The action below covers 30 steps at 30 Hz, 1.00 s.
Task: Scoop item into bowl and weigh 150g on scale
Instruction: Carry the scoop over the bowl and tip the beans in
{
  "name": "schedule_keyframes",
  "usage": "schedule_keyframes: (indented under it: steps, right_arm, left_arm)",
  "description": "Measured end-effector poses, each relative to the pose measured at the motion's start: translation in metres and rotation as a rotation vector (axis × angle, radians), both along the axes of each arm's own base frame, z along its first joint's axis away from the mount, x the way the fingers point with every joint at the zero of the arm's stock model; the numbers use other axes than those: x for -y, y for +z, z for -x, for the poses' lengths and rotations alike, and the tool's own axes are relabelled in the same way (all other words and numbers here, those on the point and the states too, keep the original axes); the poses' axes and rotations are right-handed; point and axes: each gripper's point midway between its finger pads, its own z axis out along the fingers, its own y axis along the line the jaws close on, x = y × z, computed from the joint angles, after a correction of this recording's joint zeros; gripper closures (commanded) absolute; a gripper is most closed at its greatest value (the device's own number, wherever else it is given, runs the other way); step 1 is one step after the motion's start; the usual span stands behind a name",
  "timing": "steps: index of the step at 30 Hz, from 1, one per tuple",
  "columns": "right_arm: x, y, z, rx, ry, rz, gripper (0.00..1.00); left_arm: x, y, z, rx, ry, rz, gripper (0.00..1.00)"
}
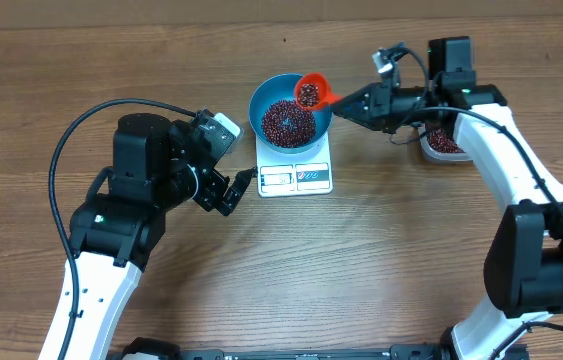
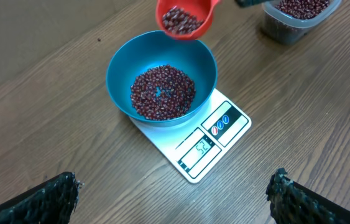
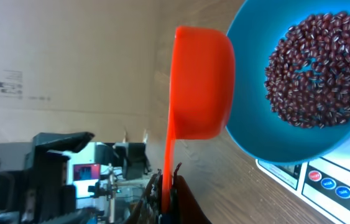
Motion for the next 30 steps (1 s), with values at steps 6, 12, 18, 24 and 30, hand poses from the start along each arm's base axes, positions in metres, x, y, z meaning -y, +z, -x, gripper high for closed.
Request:
schedule_keyframes:
  steps: [6,12,18,24,30]
  right_arm:
    - [-0.019,-0.019,0.000,-0.036,-0.042,0.152,0.96]
    - [-0.028,-0.018,-0.005,0.014,-0.082,0.343,0.96]
    - [-0.040,-0.017,-0.006,0.126,-0.095,0.544,0.96]
    - [-0.043,-0.014,-0.011,0.232,-0.091,0.643,0.97]
    - [-0.047,-0.018,-0.010,0.298,-0.062,0.706,0.96]
  left_arm:
    - [0.000,0.000,0.000,0.000,0.000,0.000,0.01]
    - [0.000,0.000,0.000,0.000,0.000,0.000,0.00]
    - [0.000,0.000,0.000,0.000,0.000,0.000,0.00]
    - [0.000,0.000,0.000,0.000,0.000,0.000,0.01]
    - [0.000,0.000,0.000,0.000,0.000,0.000,0.01]
